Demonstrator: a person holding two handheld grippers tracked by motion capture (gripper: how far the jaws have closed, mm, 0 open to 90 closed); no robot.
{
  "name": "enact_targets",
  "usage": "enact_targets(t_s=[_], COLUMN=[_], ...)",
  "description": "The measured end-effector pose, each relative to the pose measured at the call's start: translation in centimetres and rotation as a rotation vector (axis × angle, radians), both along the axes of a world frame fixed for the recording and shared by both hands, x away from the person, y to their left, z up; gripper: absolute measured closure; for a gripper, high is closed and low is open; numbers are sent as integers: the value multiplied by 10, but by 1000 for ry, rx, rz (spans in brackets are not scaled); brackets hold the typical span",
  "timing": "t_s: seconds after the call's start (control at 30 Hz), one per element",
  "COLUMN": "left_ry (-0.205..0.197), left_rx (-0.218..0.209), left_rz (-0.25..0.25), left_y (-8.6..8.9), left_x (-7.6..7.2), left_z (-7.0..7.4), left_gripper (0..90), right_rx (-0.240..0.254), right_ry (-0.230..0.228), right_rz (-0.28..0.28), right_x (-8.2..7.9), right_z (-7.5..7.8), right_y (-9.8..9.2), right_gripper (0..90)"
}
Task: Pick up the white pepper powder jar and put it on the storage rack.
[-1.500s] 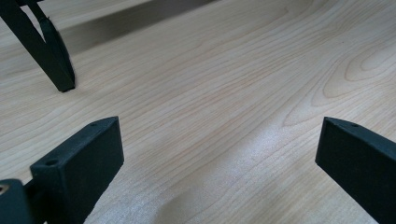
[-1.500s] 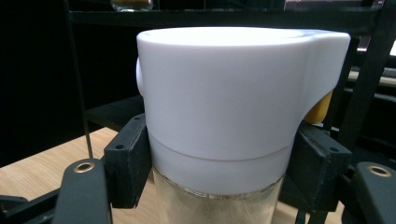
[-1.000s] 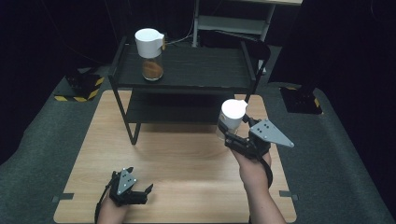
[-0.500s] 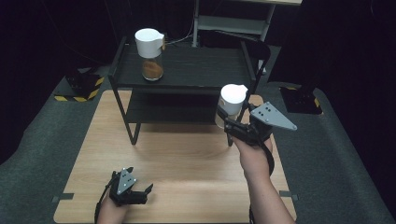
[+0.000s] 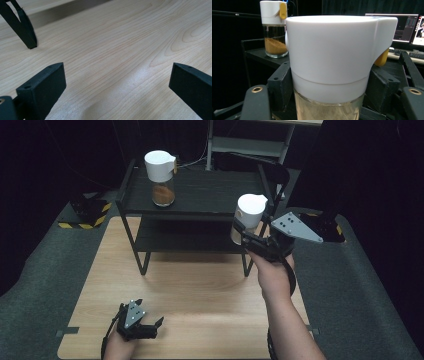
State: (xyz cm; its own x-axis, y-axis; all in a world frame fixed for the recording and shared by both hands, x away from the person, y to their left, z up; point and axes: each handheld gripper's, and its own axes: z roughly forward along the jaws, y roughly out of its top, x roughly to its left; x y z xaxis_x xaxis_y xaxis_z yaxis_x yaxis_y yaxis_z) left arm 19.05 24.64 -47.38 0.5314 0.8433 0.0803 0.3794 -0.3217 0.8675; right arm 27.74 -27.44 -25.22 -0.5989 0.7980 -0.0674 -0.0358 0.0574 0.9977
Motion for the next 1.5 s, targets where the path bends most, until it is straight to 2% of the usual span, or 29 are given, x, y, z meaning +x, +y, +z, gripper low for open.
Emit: enact_targets(t_s=[0.33,0.5,0.6,0.8,1.0,1.13,1.5], left_ry=[1,1,1,4,3,5,10], left_rx=[1,-5,-5,-7,-11,-18,-32], left_rz=[-4,-3,-3,-5,-5,-5,-6], left_y=[0,1,1,2,2,3,6], left_x=[0,0,0,1,1,1,2], left_z=[0,0,0,0,0,0,-1], left_gripper=[12,12,12,12,12,12,12], right_rx=[-13,1,-26,-23,-25,-45,-4], right_ry=[-7,4,-5,-9,-12,-1,25], right_rz=[-14,-20,-30,-37,-49,-59,-75], right_x=[10,17,20,26,34,42,64], right_z=[19,24,30,37,40,42,43], right_y=[5,7,12,17,24,30,39], right_gripper=[302,302,302,302,302,302,303])
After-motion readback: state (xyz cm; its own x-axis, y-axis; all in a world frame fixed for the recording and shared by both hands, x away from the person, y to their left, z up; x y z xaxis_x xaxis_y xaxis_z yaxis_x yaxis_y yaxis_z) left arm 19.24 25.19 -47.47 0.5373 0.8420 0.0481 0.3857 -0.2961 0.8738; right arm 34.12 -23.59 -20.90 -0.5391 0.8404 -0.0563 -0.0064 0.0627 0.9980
